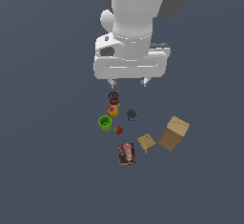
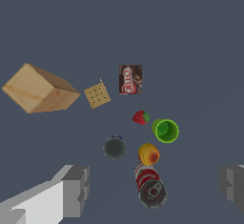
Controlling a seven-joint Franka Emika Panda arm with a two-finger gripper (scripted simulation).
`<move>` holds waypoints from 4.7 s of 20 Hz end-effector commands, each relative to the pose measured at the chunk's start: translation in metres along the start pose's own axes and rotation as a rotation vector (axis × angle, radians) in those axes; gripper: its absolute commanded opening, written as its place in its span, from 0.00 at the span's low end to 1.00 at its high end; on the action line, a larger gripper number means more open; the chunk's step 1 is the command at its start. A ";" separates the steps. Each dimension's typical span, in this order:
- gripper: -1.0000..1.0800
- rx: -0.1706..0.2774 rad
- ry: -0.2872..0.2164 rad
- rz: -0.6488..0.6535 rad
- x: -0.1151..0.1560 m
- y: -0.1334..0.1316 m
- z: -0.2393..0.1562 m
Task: Pick up a designated object from a clutter of objects.
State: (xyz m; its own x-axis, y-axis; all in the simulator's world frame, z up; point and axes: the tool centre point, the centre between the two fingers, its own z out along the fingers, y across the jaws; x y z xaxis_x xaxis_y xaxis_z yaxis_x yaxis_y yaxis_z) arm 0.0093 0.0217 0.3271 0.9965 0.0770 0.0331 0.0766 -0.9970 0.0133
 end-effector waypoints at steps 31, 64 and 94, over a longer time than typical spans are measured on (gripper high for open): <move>0.96 -0.004 -0.021 -0.214 0.011 -0.009 0.046; 0.96 0.018 -0.033 -1.044 0.006 0.040 0.235; 0.96 0.031 -0.022 -1.142 -0.001 0.040 0.305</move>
State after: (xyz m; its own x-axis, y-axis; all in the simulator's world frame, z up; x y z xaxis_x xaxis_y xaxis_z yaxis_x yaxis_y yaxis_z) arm 0.0212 -0.0217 0.0248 0.3445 0.9388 -0.0007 0.9388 -0.3445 -0.0015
